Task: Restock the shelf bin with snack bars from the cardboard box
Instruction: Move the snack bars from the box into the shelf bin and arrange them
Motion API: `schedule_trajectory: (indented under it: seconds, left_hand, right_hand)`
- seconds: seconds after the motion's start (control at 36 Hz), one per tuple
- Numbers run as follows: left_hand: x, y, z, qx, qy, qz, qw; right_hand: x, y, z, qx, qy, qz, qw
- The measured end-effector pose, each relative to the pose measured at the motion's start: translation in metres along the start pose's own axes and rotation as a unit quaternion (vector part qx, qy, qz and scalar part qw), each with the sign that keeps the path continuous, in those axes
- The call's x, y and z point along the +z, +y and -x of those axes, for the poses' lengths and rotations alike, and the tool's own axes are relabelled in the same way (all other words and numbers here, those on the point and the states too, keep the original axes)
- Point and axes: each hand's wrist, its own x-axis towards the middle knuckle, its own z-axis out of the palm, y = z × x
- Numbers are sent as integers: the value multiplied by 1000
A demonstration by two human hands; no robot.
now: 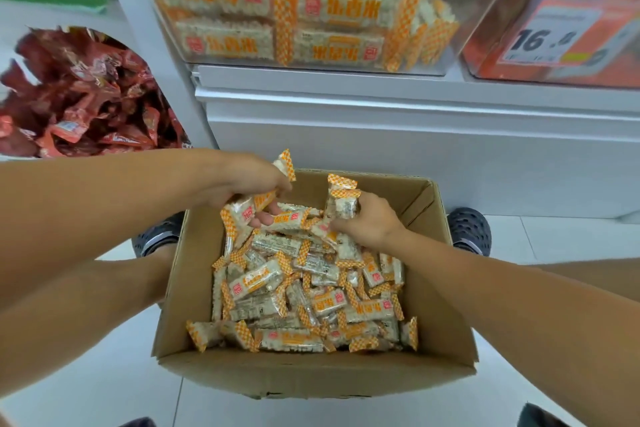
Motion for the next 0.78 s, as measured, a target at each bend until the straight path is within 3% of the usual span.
schedule_trajectory:
  seconds: [0.14, 0.39, 0.47, 0.58, 0.64, 0.78]
  left_hand:
    - [2, -3, 7, 24, 2, -15, 1000]
    - [6, -15, 17, 24, -13, -36, 999]
    - [6, -21, 18, 12, -7, 14, 1000]
    - [10, -22, 23, -11, 2, 175, 984]
    - [10, -22, 26, -9, 3, 240, 971]
    - [0, -25, 25, -10, 27, 315, 949]
  right_hand:
    - [-6, -11, 13, 8, -95, -103, 990]
    - [-9, -11, 34, 32, -139, -192, 971]
    - [-6, -13, 38, 19, -170, -365, 915]
    - [-9, -46, 42, 6, -221, -596, 772]
    - [-9, -62, 44, 4, -243, -651, 719]
    - [-10, -81, 44, -12, -261, -659, 705]
